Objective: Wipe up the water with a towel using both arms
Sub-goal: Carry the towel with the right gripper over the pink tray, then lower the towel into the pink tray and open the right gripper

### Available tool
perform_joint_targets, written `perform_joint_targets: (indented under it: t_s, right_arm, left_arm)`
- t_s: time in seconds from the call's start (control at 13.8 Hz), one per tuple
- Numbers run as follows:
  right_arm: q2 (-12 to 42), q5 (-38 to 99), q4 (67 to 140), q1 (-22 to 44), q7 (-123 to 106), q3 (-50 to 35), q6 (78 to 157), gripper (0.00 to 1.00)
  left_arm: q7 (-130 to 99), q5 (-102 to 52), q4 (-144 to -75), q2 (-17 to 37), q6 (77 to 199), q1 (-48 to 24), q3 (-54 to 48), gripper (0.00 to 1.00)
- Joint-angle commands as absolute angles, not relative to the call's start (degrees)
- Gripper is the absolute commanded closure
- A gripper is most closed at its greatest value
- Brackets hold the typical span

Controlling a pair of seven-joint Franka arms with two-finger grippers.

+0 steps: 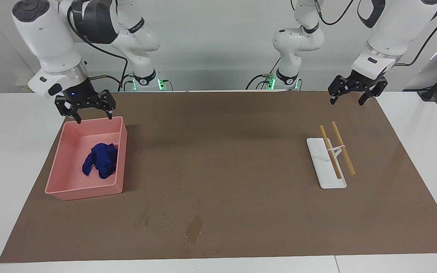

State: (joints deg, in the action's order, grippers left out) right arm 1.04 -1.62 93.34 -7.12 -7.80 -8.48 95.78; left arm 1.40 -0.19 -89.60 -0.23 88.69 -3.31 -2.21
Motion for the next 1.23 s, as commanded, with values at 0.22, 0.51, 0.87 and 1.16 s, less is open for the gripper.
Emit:
perform_joint_targets:
  t_s: [0.22, 0.51, 0.87, 1.16]
  right_arm:
    - [1.1, -0.7, 90.7, -4.9, -2.0, -9.4, 90.7, 0.00]
    - [0.9, -0.7, 90.5, -4.9, 3.9, -15.1, 89.7, 0.00]
    - [-0.5, -0.6, 91.3, -5.9, 4.9, -15.9, 88.0, 0.00]
    - [-0.7, -0.7, 91.1, -5.2, 5.4, -15.1, 88.2, 0.00]
  left_arm:
    - [1.8, 0.4, -91.1, -1.7, 88.3, -3.8, -1.8, 0.00]
    - [1.8, 0.4, -91.1, -1.7, 88.3, -3.7, -1.8, 0.00]
    - [1.8, 0.4, -91.1, -1.7, 88.3, -3.8, -1.8, 0.00]
    - [1.8, 0.4, -91.1, -1.6, 88.3, -3.8, -1.8, 0.00]
